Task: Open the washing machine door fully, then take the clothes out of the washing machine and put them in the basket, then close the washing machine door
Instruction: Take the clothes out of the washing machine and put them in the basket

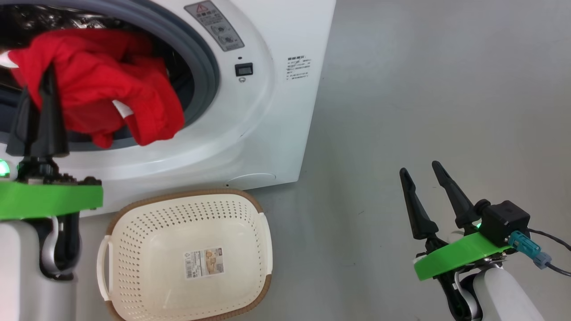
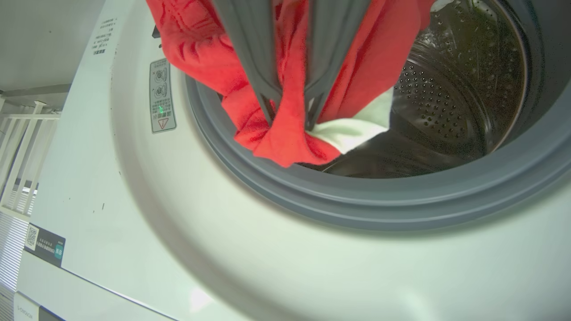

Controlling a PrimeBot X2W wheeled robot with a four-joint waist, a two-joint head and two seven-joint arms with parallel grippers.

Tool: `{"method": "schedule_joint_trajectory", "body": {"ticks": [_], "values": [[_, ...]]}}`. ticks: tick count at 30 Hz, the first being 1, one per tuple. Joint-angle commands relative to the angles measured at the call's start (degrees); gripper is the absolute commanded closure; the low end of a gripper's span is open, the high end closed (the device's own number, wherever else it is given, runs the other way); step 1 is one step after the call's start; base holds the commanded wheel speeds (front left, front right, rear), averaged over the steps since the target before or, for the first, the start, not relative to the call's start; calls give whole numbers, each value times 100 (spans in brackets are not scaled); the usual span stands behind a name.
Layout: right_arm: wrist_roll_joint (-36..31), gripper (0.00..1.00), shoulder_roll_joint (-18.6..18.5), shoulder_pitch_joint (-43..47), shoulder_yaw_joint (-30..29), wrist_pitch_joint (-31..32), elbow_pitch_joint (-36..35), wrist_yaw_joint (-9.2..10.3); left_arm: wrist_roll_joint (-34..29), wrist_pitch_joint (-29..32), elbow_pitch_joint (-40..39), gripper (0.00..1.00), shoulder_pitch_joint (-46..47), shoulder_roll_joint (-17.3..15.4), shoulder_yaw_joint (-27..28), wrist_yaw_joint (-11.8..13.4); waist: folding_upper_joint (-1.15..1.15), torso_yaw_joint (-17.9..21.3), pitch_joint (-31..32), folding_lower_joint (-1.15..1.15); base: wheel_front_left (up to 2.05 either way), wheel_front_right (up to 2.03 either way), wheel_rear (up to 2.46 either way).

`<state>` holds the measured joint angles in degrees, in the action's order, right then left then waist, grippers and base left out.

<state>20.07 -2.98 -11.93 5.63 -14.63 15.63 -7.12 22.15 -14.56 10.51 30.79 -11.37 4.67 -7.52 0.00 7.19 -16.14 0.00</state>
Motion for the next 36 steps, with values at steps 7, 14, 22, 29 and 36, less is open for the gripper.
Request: {"method": "schedule_joint_trajectory", "body": {"ticks": [7,14,22,29,36], "values": [[-60,0,11,56,48,-37,-161,-36,-102,-43,-1062,100,-338,-14,372,4,0,-29,-23,0,0,0,0],[-69,0,11,56,62,-37,-164,-36,-183,-43,-1558,100,-635,98,390,4,0,-45,-38,0,0,0,0],[-67,0,11,15,69,-37,-171,-36,-162,-43,-1160,100,-1015,185,297,4,0,-53,-120,0,0,0,0],[-48,0,11,-56,100,-37,-190,-36,-185,-44,-562,100,-1376,349,253,4,0,-43,-277,0,0,0,0],[-48,0,11,-157,115,-37,-225,-36,-178,-44,192,100,-1526,417,19,3,0,-17,-484,0,0,0,0]]}}
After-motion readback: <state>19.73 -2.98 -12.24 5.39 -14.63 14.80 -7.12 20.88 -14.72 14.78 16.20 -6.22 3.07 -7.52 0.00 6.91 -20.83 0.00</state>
